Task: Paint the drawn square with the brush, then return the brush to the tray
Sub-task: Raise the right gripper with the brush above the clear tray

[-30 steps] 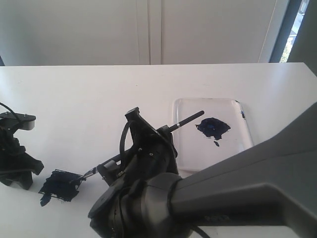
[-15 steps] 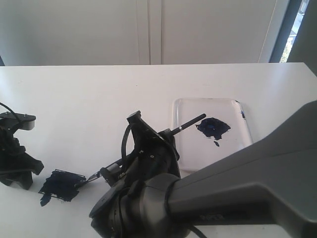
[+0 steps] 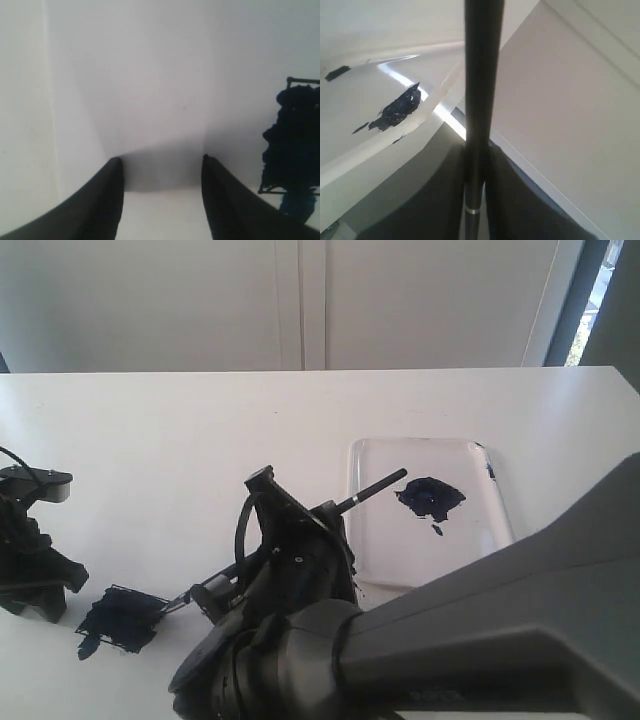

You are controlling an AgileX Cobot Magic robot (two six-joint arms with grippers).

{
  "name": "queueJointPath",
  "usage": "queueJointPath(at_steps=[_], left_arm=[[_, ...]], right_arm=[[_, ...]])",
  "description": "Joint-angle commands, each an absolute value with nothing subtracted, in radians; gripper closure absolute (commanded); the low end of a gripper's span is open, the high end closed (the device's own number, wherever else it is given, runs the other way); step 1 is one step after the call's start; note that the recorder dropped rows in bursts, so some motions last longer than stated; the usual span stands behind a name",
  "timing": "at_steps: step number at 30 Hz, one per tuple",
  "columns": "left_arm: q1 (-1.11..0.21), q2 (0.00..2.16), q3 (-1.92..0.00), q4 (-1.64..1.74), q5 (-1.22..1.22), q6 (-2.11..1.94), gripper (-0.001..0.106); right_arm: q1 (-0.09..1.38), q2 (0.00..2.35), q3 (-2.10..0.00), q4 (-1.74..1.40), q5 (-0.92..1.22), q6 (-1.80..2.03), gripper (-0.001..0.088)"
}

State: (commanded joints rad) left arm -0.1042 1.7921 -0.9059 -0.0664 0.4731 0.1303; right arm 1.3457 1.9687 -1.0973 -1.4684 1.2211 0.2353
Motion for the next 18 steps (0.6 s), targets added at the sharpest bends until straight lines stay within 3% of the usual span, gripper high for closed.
queueJointPath(at_steps=[4, 10, 14, 18], left_arm=[[-0.104, 1.774, -0.908, -0.066, 0.477, 0.13, 0.053], [-0.104, 1.672, -0.908, -0.094, 0.475, 0.13, 0.068], [-0.104, 1.592, -0.908, -0.143, 0.481, 0.13, 0.07], [-0.11, 1.509, -0.908, -0.152, 0.488, 0.13, 0.085]], right_arm=[[1.314, 1.9, -1.097, -1.417, 1.221, 0.235, 0.0868], [1.202, 1.8, -1.097, -1.255, 1.221, 0.276, 0.0868], [1.117, 1.726, -1.095, -1.122, 1.221, 0.292, 0.0868], [1.041, 1.644, -1.095, -0.993, 1.221, 0.295, 0.0868]])
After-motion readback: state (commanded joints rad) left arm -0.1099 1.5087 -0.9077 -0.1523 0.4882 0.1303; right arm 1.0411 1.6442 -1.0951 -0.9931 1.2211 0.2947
